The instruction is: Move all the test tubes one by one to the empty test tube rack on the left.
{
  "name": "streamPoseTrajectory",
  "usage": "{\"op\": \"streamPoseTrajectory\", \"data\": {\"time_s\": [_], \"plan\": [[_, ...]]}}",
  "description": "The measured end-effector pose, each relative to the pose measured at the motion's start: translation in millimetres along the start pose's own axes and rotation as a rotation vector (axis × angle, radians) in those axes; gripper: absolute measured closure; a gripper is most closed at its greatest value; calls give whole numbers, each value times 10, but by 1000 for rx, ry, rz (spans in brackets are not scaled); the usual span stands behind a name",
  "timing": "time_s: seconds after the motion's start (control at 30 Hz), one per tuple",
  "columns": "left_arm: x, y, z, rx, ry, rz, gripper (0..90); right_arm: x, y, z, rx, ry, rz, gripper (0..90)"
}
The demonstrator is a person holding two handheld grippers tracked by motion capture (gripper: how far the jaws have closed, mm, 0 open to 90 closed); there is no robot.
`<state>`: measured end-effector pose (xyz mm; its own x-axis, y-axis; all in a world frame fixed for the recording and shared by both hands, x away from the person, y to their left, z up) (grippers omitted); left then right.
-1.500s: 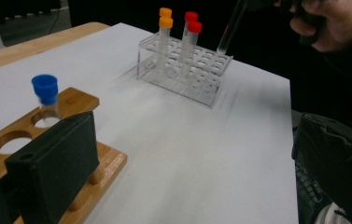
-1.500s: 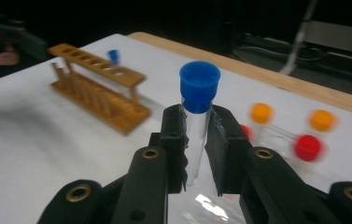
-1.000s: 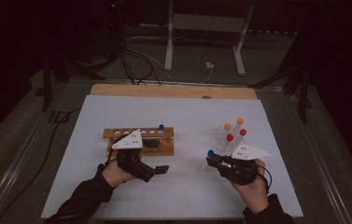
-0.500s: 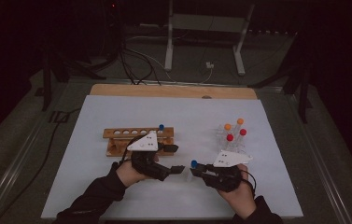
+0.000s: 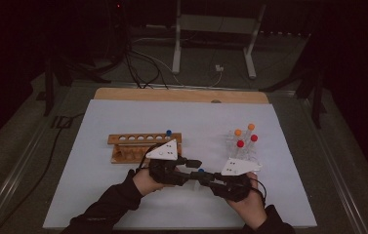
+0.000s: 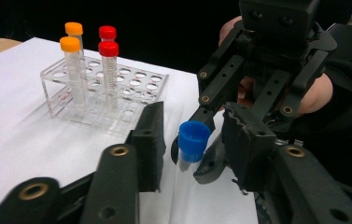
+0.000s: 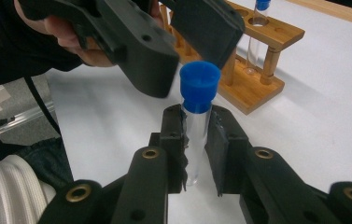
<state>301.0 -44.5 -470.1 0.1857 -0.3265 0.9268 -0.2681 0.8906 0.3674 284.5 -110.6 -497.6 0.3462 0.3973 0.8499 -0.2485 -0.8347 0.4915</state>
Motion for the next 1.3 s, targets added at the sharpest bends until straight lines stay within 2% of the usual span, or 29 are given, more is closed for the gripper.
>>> {"op": "streamPoseTrajectory", "data": {"time_s": [0.23, 0.47, 0.63, 0.87, 1.07, 1.3], "plan": [[-31, -45, 14, -2, -11, -16, 744, 1, 3, -1, -1, 1, -1, 769], [-25, -34, -1, 4, -31, -11, 770, 8, 4, -2, 1, -2, 6, 769], [-9, -17, 2, 12, -59, -10, 776, 14, 4, -9, 3, 1, 9, 758], [93, 121, -111, 46, -54, 10, 777, 60, 59, 6, -7, -15, 61, 574], [221, 316, -259, 96, -62, 31, 777, 87, 93, 25, -9, -24, 95, 415], [374, 575, -494, 172, -65, 54, 778, 105, 120, 43, -17, -23, 123, 312]]}}
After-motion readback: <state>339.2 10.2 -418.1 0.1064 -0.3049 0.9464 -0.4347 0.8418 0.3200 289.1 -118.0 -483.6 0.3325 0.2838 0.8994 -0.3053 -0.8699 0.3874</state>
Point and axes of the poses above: each handheld gripper's, and its own axes: y roughly backward along the jaws, x roughly out of its top, z roughly to its right, the point moved 10 cm from there along -y, roughly forward along the jaws, and after that the axes turned 11 degrees about x, right-handed, at the moved point
